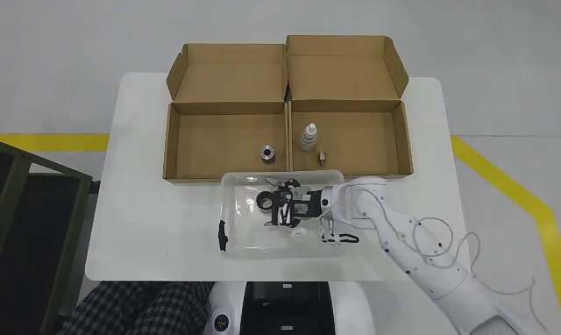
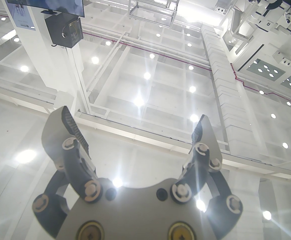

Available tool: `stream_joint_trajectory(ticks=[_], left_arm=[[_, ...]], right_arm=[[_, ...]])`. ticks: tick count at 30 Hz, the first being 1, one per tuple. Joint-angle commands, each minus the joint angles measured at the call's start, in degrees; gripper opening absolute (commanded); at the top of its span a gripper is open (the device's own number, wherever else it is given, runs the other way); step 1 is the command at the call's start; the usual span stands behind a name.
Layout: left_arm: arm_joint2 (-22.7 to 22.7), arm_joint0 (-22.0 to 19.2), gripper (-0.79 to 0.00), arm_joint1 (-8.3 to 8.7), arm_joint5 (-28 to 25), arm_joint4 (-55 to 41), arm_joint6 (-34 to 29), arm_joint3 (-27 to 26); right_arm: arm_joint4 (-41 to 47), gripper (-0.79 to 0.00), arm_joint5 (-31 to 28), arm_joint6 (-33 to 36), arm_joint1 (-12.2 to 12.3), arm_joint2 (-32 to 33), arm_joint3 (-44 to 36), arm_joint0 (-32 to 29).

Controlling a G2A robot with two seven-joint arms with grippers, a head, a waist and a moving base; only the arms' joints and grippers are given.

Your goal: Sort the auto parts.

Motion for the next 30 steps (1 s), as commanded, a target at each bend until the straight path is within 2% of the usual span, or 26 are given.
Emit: stream_joint_trajectory(ticks=[1, 8, 13, 14, 16, 19, 21, 23, 24, 30], left_arm=[[0.0, 0.0, 0.000, 0.00, 0.0, 0.0, 0.0, 0.0], [0.0, 0.0, 0.000, 0.00, 0.0, 0.0, 0.0, 0.0], [0.0, 0.0, 0.000, 0.00, 0.0, 0.0, 0.0, 0.0], [0.0, 0.0, 0.000, 0.00, 0.0, 0.0, 0.0, 0.0], [0.0, 0.0, 0.000, 0.00, 0.0, 0.0, 0.0, 0.0], [0.0, 0.0, 0.000, 0.00, 0.0, 0.0, 0.0, 0.0], [0.0, 0.0, 0.000, 0.00, 0.0, 0.0, 0.0, 0.0], [0.0, 0.0, 0.000, 0.00, 0.0, 0.0, 0.0, 0.0], [0.0, 0.0, 0.000, 0.00, 0.0, 0.0, 0.0, 0.0], [0.0, 0.0, 0.000, 0.00, 0.0, 0.0, 0.0, 0.0]], right_arm=[[0.2, -0.111, 0.2, -0.2, -0.3, -0.5, 1.0, 0.5], [1.7, -0.139, 0.4, -1.0, -1.4, -2.5, 4.5, 2.2], [2.5, -0.222, -0.1, -1.3, -2.0, -3.2, 6.0, 3.3], [2.5, -0.246, -0.2, -1.3, -2.0, -3.3, 6.2, 3.4], [2.7, -0.385, -0.2, -1.4, -2.2, -3.5, 6.7, 3.6], [3.2, -0.431, -0.6, -1.7, -2.4, -3.7, 7.2, 3.9], [3.2, -0.496, -0.8, -1.8, -2.5, -3.9, 7.1, 4.0], [3.2, -0.650, -0.9, -1.8, -2.6, -3.8, 7.2, 4.0], [3.2, -0.785, -1.0, -1.8, -2.6, -3.8, 7.2, 4.0], [4.0, -0.785, -2.5, -2.0, -2.4, -2.7, 5.9, 3.8]])
